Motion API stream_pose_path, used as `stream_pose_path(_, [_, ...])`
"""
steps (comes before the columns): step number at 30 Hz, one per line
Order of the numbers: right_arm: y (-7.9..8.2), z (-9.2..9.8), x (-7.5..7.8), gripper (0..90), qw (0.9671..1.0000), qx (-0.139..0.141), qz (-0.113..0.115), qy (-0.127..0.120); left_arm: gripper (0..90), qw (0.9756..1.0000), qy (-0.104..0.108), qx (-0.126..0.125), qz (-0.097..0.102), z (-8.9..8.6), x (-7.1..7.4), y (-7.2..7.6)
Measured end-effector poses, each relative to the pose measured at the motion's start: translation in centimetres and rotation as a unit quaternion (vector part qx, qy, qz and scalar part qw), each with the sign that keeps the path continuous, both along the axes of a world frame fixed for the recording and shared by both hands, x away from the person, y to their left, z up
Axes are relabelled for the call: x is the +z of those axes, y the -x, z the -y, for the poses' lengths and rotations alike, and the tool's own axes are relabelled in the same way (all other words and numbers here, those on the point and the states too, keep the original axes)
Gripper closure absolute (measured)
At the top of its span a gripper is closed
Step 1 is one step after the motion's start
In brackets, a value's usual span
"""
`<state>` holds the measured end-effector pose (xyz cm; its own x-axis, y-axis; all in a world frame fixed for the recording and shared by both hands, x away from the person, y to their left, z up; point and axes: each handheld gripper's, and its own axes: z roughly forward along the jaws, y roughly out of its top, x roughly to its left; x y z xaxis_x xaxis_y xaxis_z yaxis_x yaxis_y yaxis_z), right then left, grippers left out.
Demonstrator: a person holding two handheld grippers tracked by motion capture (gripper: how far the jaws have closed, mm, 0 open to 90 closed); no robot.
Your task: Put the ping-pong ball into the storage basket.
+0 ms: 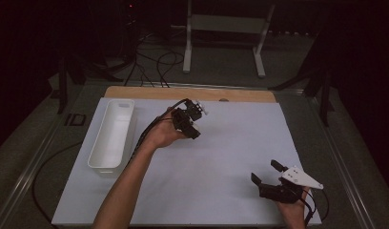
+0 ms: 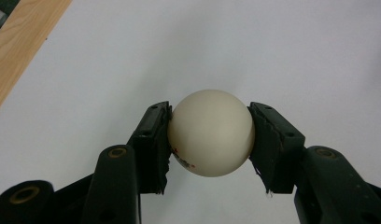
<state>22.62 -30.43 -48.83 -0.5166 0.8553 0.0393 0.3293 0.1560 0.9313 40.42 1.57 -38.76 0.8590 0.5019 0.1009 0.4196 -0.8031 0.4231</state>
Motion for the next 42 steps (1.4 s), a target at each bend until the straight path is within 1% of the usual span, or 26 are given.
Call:
stream_pose_path(27, [0.0, 0.0, 0.0, 8.0, 1.0, 0.001, -0.001, 0.001, 51.3, 0.9999, -0.003, 0.012, -0.007, -1.7, 0.3, -0.1])
stream_pose_path(35, [-0.1, -0.1, -0.1, 8.0, 1.0, 0.003, -0.001, 0.001, 51.2, 0.9998, -0.003, 0.016, -0.007, -2.4, 0.5, -0.1])
stream_pose_path(40, [-0.1, -0.1, -0.1, 8.0, 1.0, 0.004, -0.001, 0.001, 51.2, 0.9998, 0.0, 0.02, -0.008, -2.9, 0.7, -0.1])
stream_pose_path(42, [-0.1, -0.1, -0.1, 8.0, 1.0, 0.004, 0.0, 0.002, 51.3, 0.9998, -0.001, 0.018, -0.008, -3.1, 0.7, -0.1])
